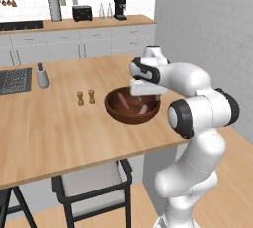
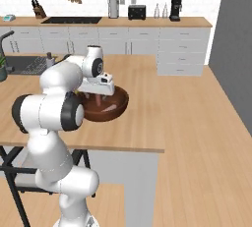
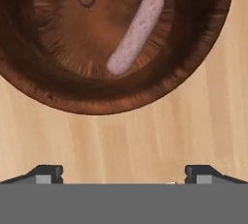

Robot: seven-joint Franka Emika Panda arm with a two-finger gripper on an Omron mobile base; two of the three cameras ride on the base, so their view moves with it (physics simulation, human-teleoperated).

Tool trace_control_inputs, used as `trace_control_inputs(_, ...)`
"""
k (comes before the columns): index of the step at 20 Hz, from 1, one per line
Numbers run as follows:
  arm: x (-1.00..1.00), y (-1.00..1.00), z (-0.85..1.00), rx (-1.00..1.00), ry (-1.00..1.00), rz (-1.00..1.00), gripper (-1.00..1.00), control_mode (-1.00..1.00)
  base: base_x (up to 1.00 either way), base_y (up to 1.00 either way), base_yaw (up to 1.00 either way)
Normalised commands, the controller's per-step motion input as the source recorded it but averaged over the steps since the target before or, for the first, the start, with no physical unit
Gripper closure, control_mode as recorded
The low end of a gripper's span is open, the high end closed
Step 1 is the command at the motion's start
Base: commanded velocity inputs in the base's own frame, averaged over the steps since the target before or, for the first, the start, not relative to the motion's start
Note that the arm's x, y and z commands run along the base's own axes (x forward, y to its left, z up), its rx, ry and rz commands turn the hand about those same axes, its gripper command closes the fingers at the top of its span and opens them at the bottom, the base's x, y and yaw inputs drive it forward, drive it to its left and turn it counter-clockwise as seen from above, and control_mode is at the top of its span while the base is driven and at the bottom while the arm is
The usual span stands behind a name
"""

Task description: Place one bun and one sausage from the bowl on each plate.

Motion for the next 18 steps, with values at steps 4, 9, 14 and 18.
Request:
trace_control_inputs(4, 0.3, -0.03, -0.16, -0.01, -0.1, -0.28, -1.0, -1.0, 0.0, 0.0, 0.0)
trace_control_inputs(9, 0.61, 0.0, -0.01, -0.06, 0.04, -0.27, -1.0, -1.0, 0.0, 0.0, 0.0)
trace_control_inputs(14, 0.56, 0.0, -0.16, -0.06, 0.03, -0.27, -1.0, -1.0, 0.0, 0.0, 0.0)
trace_control_inputs(18, 0.3, 0.0, -0.54, 0.0, 0.09, -0.16, -1.0, -1.0, 0.0, 0.0, 0.0)
